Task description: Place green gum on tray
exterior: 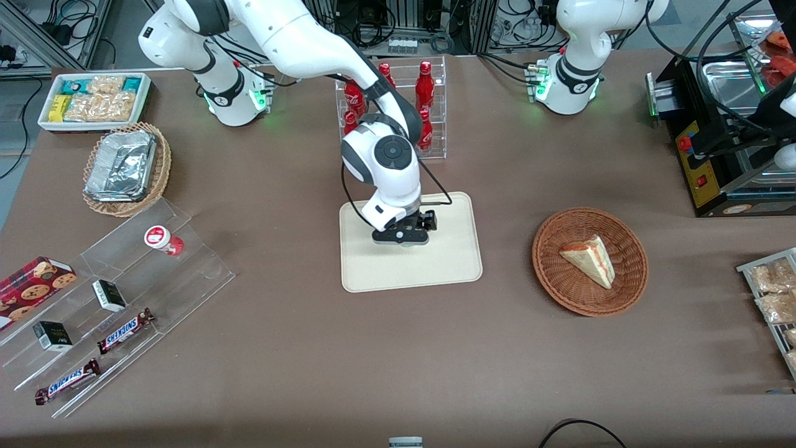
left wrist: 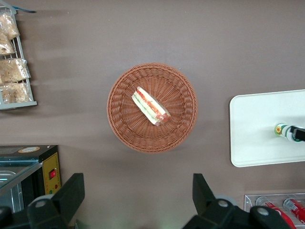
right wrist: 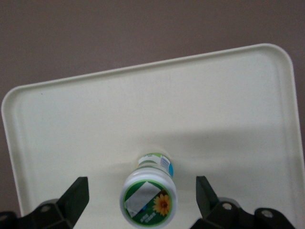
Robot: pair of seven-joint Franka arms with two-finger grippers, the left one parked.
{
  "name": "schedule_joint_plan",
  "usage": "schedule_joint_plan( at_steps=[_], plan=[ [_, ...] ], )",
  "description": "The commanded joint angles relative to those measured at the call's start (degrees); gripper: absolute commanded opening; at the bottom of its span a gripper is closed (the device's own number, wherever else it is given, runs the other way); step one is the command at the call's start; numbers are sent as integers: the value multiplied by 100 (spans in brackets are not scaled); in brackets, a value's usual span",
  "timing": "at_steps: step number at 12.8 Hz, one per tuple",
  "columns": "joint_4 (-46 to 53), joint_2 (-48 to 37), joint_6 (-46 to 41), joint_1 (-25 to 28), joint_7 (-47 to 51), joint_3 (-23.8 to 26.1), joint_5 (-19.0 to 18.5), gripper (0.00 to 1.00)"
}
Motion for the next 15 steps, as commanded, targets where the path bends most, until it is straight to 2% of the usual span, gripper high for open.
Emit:
schedule_joint_plan(
  at_steps=[1,7,9,11,12,15],
  plan=[
    [-201,-880,-1034,-304,-678,-23,125,100],
    [-430,-2709,-3268,-1692,-2314,-40,89,100],
    [-684,-3316,-3638,-2210,-2561,-40,-15,100],
    [-1271,-4036,-3666,-2545,-2571,-40,-454,100],
    [-1475,-4292,-3684,-2747,-2588,-40,-543,100],
    [-1547,-4566,-4016,-3301,-3088,-23,-710,100]
  ],
)
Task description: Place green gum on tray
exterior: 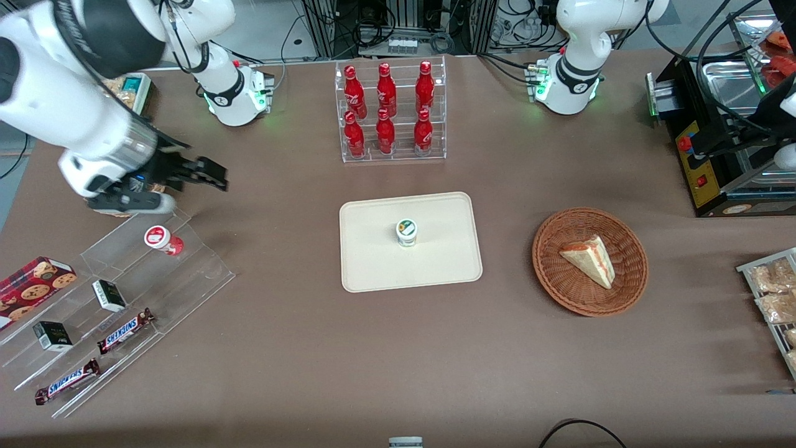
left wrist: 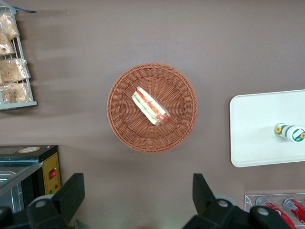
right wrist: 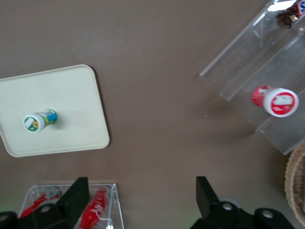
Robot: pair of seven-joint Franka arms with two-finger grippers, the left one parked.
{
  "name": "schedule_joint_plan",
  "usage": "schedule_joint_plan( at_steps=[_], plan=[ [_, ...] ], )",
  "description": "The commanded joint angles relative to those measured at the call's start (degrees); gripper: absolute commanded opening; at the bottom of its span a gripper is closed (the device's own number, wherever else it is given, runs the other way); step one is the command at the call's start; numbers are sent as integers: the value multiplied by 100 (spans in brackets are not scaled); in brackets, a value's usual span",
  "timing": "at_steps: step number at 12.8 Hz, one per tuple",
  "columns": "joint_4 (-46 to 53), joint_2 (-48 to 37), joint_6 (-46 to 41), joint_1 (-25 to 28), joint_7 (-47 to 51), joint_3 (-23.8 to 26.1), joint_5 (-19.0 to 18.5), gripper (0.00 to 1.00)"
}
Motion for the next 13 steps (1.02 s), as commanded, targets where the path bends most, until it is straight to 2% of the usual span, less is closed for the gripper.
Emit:
schedule_joint_plan(
  at_steps=[1,2,4,10,13],
  plan=[
    [-245,-342,-188,-383,-285,92,-227,100],
    [-236,-403,-240,-532,-529,109,-393,100],
    [-175,-387,-241,-988,-881,188,-403,100],
    [334,-115,-258,-2552,-1147,1417,-395,100],
    [564,35,-285,-2809,-1155,1595,-403,100]
  ],
)
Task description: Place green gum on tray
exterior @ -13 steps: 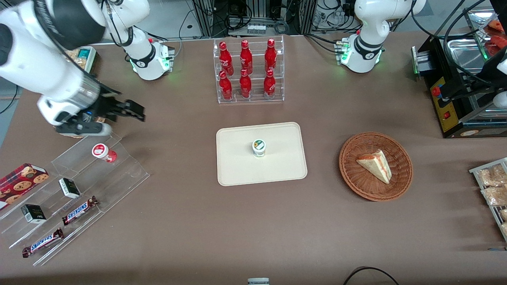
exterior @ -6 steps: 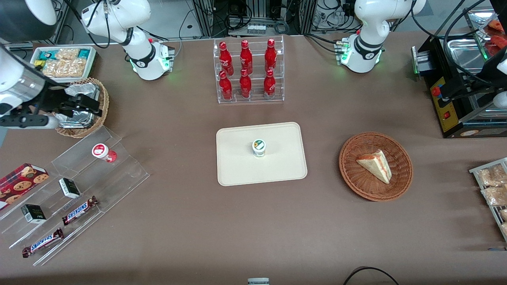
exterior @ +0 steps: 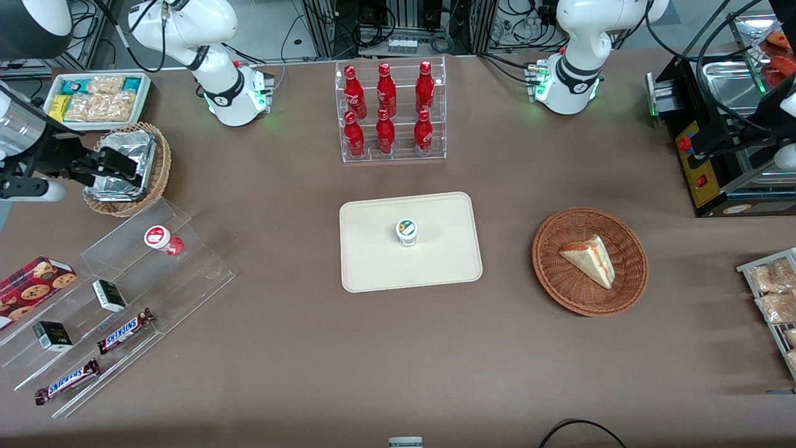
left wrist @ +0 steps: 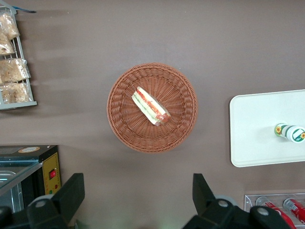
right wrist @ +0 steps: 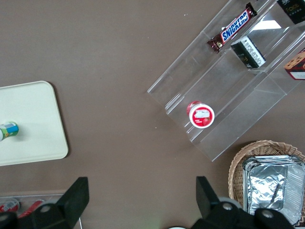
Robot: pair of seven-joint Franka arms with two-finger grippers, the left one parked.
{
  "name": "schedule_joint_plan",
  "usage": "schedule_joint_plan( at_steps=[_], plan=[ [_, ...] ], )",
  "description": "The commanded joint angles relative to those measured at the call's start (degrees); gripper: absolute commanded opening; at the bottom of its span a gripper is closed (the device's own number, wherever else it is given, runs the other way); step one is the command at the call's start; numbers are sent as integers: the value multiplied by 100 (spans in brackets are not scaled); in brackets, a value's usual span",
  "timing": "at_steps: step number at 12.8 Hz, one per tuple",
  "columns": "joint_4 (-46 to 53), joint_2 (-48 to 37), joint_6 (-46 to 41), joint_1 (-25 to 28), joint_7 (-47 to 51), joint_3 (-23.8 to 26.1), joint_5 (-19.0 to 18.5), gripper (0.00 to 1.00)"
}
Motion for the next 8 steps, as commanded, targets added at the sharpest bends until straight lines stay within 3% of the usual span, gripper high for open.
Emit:
schedule_joint_plan(
  at_steps=[1,8],
  plan=[
    [347,206,-106,-228,-44,99,-68,100],
    [796,522,-211,-334,-141,90,-68,100]
  ],
)
